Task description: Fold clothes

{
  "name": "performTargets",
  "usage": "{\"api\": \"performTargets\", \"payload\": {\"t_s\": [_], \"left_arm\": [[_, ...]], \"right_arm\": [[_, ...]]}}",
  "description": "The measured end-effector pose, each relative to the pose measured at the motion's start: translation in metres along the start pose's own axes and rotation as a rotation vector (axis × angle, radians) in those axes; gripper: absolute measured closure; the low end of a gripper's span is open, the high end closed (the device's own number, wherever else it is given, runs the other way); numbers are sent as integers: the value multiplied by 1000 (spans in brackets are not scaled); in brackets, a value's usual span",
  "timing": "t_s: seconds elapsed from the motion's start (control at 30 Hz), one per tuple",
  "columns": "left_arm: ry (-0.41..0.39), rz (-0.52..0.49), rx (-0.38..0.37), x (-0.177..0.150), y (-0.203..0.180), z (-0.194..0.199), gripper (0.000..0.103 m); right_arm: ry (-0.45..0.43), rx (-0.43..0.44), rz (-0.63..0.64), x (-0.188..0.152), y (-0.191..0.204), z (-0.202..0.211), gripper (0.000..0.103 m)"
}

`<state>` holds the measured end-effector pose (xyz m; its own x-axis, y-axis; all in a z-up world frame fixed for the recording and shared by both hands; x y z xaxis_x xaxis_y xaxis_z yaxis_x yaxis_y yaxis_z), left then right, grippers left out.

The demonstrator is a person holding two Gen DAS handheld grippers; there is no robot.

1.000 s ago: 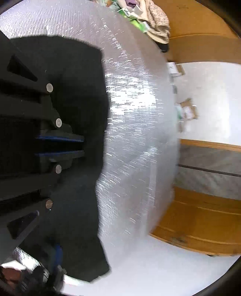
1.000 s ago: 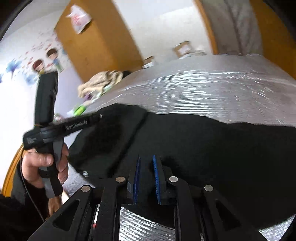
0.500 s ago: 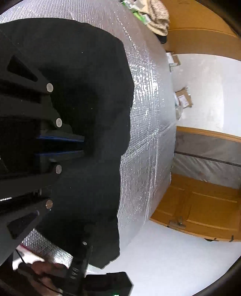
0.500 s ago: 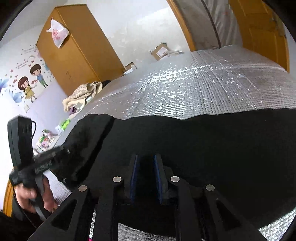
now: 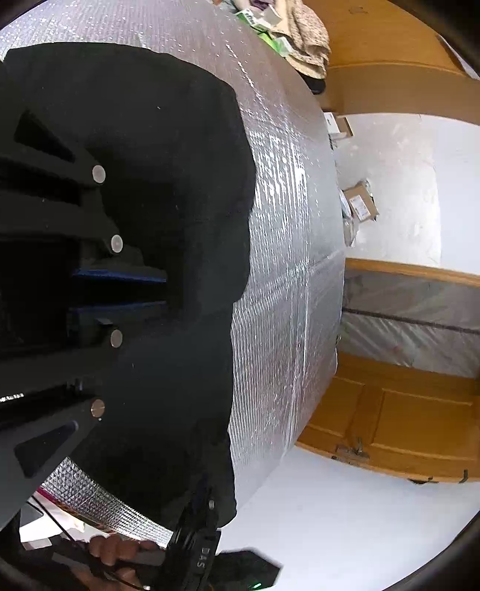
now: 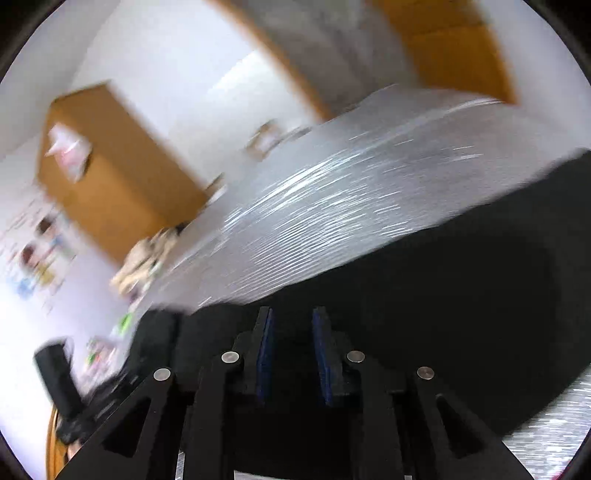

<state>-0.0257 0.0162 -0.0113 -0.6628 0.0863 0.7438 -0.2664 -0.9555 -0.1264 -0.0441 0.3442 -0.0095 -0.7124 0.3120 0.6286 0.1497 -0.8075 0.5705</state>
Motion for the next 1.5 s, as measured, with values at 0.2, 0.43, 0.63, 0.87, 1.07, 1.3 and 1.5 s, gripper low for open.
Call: {"api": "performTargets", "payload": {"t_s": [0.2,0.43,0.63,0.87,1.07,1.3,1.5], "left_arm": [[-5,14,-7,-3,1,-5,94],[-30,-13,13,-6,0,-7,93],[-31,13,-14,-5,6,-7,93],[-30,-3,0,-6,4,-6,93],[-26,-23,23,-5,0,-7,93],[-28,-23,30,-4,-1,-8,93],[-31,-18,25,-5,1,-8,93]], "right_arm": [[97,32,-177,13,-19,-40,85],[-87,-123,-283,28,-85,14,82],[-178,-257,-252,21,-113,59,81],[-341,-456,-320,6,-160,141,75],[-478,-620,-358,-6,-194,205,51],[-403,-599,-319,-6,-202,193,47],[-367,-610,-310,-4,-204,182,47]]}}
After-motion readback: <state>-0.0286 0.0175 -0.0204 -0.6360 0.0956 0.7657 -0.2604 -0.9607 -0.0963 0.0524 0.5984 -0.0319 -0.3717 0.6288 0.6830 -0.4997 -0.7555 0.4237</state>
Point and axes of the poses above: each gripper's, at about its wrist camera, not at the fingertips, and z roughly against the way its jaws point, y to its left, x to its top, the point moved 3 cm from there along -z, roughly the way its jaws point, and after that the axes turned 1 degree about -y, right-handed, at the moved point
